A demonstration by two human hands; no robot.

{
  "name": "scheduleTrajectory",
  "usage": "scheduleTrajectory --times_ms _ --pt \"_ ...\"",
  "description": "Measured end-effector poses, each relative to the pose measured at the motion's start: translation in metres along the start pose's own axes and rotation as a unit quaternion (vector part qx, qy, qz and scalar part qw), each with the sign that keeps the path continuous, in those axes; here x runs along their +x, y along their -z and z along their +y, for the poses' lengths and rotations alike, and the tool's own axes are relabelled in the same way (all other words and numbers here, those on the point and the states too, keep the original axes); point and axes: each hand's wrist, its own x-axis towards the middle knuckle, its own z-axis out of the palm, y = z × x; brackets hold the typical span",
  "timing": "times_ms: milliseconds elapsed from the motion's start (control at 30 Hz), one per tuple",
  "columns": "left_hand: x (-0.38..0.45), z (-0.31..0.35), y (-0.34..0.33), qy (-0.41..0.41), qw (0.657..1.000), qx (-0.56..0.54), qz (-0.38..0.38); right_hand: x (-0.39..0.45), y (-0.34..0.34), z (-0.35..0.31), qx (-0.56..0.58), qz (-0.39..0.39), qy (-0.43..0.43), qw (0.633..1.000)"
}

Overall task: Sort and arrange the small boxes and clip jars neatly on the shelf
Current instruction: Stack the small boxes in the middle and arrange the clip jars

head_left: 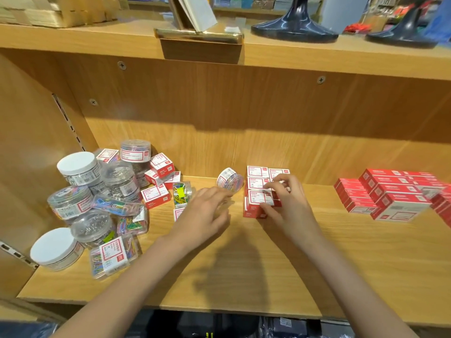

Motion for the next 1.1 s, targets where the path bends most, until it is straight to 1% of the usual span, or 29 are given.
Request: scheduleTrajectory --times_ms 100,133,167,233,267,333,367,433,500,533,600,700,767,800,867,933,1033,1100 --pt "-0.015 -0.011 0.017 0.029 0.998 0.016 0.059 0.022 -0.009 -0.013 -0.019 -0.004 0.049 0.999" --pt "-0.020 -0.015 0.022 0.050 0.996 0.023 0.074 0.032 -0.017 -0.018 -0.046 -0.007 0.065 0.997" --pt "-0.025 -0.020 0.027 0.073 0.993 0.031 0.082 0.043 -0.024 -0.024 -0.085 -0.034 0.064 0.994" --pt "-0.032 -0.028 0.033 0.116 0.990 0.043 0.071 0.065 -0.037 -0.035 -0.198 -0.130 0.016 0.972" --pt "-0.035 -0.030 0.037 0.130 0.989 0.037 0.059 0.074 -0.043 -0.039 -0.245 -0.161 0.003 0.956" --pt "-0.039 -0.035 0.042 0.148 0.988 0.006 0.044 0.084 -0.052 -0.046 -0.290 -0.178 0.012 0.940" --pt "-0.040 -0.036 0.044 0.152 0.987 -0.007 0.045 0.086 -0.056 -0.048 -0.286 -0.176 0.023 0.942" --pt "-0.043 -0.039 0.047 0.160 0.985 -0.009 0.066 0.089 -0.062 -0.051 -0.230 -0.192 0.053 0.953" --pt "-0.043 -0.039 0.050 0.180 0.980 0.000 0.088 0.092 -0.065 -0.054 -0.133 -0.240 0.088 0.958" --pt "-0.042 -0.039 0.051 0.191 0.977 0.008 0.096 0.093 -0.067 -0.056 -0.091 -0.271 0.098 0.953" --pt "-0.039 -0.040 0.053 0.219 0.970 0.015 0.106 0.093 -0.069 -0.060 -0.040 -0.329 0.094 0.939" --pt "-0.034 -0.042 0.054 0.255 0.960 0.013 0.110 0.089 -0.073 -0.058 -0.016 -0.368 0.068 0.927" --pt "-0.032 -0.043 0.054 0.276 0.954 0.014 0.114 0.089 -0.074 -0.054 -0.006 -0.357 0.049 0.933" --pt "-0.031 -0.044 0.053 0.287 0.951 0.013 0.115 0.090 -0.074 -0.052 0.004 -0.338 0.042 0.940" --pt "-0.032 -0.047 0.049 0.308 0.945 0.014 0.106 0.093 -0.072 -0.051 0.051 -0.276 0.023 0.960" --pt "-0.033 -0.048 0.044 0.312 0.946 0.027 0.085 0.095 -0.067 -0.056 0.118 -0.225 0.014 0.967" --pt "-0.035 -0.050 0.043 0.313 0.947 0.034 0.062 0.097 -0.064 -0.073 0.156 -0.220 0.052 0.962" --pt "-0.037 -0.051 0.042 0.300 0.952 0.017 0.055 0.095 -0.067 -0.084 0.157 -0.236 0.080 0.956"
